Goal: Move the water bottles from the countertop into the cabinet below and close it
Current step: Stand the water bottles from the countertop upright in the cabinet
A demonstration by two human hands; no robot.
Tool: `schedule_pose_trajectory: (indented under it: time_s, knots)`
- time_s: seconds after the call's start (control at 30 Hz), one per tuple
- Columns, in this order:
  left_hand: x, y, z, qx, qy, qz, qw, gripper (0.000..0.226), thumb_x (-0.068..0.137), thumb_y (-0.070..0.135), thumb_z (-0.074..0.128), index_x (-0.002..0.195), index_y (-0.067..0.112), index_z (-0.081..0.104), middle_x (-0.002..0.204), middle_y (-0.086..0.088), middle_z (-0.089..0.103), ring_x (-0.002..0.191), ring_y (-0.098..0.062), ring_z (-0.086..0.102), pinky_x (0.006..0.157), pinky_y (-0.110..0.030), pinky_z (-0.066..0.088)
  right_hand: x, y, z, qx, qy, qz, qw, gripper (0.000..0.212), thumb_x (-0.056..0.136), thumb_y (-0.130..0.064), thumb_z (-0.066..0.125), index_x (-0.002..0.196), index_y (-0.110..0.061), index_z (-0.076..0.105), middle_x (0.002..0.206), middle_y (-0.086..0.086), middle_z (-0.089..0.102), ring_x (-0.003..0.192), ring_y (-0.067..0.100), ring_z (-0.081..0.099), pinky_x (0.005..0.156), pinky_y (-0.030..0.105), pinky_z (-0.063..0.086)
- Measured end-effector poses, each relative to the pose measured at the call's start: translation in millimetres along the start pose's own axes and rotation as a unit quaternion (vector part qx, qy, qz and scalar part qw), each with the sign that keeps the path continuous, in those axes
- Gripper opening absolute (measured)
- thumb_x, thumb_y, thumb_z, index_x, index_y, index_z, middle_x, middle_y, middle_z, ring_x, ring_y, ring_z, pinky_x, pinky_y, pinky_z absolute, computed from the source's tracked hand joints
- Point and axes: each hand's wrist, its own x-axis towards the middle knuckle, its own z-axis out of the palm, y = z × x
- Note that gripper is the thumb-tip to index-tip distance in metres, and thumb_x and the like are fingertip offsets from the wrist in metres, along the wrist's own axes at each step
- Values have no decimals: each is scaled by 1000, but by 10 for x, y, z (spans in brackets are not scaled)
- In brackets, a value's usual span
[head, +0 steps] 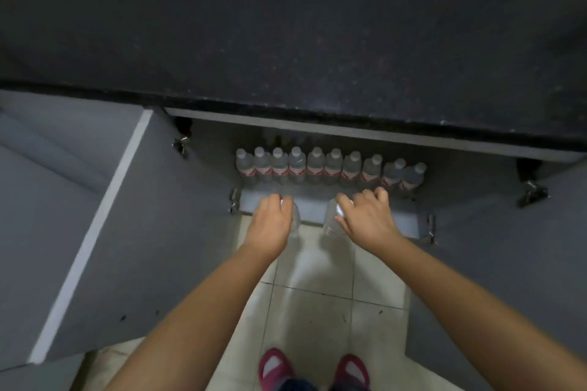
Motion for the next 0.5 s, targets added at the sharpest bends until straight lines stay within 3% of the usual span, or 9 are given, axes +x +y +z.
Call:
schedule_pose_trajectory:
  time_s: [0.1, 0.23, 0.37, 0.43, 0.5]
  knots:
    - [325, -149, 657, 39, 44, 4, 998, 55, 12, 4, 92, 62, 5, 69, 51, -9, 60, 39, -23, 59, 34, -21, 44, 257, -45, 634, -5, -3, -1, 1000, 38, 51, -28, 87, 79, -9, 70, 55, 16, 68, 55, 32, 64, 65, 35, 20]
    - [720, -279, 1410, 59, 61, 11, 996, 55, 11, 11, 94, 61, 5, 70, 50, -7, 61, 39, -22, 59, 35, -20, 45, 628, -84, 1479, -7, 4, 14, 1000, 45, 35, -33, 91, 69, -12, 70, 46, 10, 64, 46, 28, 62, 62, 33, 20]
    - [1086, -426, 2186, 40, 80, -12, 996, 55, 16, 11, 96, 65, 4, 72, 52, -10, 62, 42, -24, 61, 35, -21, 46, 948, -126, 2163, -38, 69, 11, 997, 45, 34, -35, 91, 68, -15, 69, 46, 10, 64, 47, 26, 62, 59, 32, 18]
    - [1158, -444, 2350, 19, 38, -54, 998, 48, 50, 9, 90, 92, -2, 69, 79, -18, 67, 70, -32, 67, 57, -28, 54, 1044, -136, 2416, -38, 70, 20, 997, 43, 46, -35, 88, 78, -13, 69, 57, 12, 68, 58, 30, 65, 63, 33, 19]
    - [1295, -460, 2528, -3, 57, -93, 994, 40, 90, 7, 55, 129, 0, 46, 121, -20, 53, 112, -33, 53, 91, -35, 45, 1092, -154, 2532, -31, 62, 21, 997, 42, 56, -35, 84, 87, -11, 68, 66, 16, 70, 68, 32, 66, 66, 34, 20]
